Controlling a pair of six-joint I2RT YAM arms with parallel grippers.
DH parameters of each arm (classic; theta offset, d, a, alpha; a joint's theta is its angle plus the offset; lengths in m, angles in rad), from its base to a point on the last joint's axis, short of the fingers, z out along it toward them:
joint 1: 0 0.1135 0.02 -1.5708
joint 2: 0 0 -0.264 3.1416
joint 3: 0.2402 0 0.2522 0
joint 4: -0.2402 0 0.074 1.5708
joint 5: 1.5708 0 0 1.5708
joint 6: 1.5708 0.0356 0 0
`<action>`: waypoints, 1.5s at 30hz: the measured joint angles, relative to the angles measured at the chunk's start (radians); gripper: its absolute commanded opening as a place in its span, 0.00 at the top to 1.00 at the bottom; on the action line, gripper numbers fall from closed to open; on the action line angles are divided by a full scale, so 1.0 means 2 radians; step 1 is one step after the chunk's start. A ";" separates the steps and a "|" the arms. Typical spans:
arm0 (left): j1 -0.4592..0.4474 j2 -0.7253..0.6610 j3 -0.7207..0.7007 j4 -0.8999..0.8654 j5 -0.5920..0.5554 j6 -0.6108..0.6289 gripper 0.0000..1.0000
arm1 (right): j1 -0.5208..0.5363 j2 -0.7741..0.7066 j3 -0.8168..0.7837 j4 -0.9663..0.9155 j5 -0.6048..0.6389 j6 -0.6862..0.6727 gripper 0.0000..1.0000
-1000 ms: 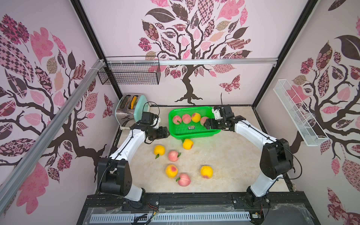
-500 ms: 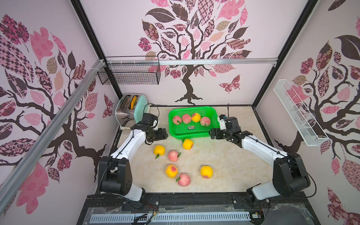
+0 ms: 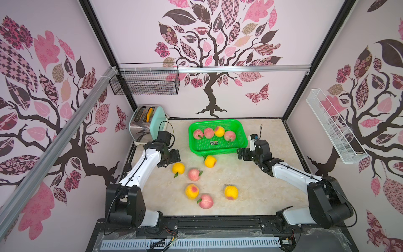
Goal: Put the peaches into the basket
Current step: Pick up the peach from the center of the board.
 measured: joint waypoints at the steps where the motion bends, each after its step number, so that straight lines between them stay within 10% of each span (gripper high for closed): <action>1: 0.000 0.000 0.000 -0.002 0.001 -0.001 0.18 | 0.000 -0.001 -0.002 0.004 0.000 0.002 0.06; 45: 0.000 0.101 -0.024 0.036 0.099 -0.021 0.16 | 0.001 -0.015 -0.030 0.048 -0.012 0.035 0.07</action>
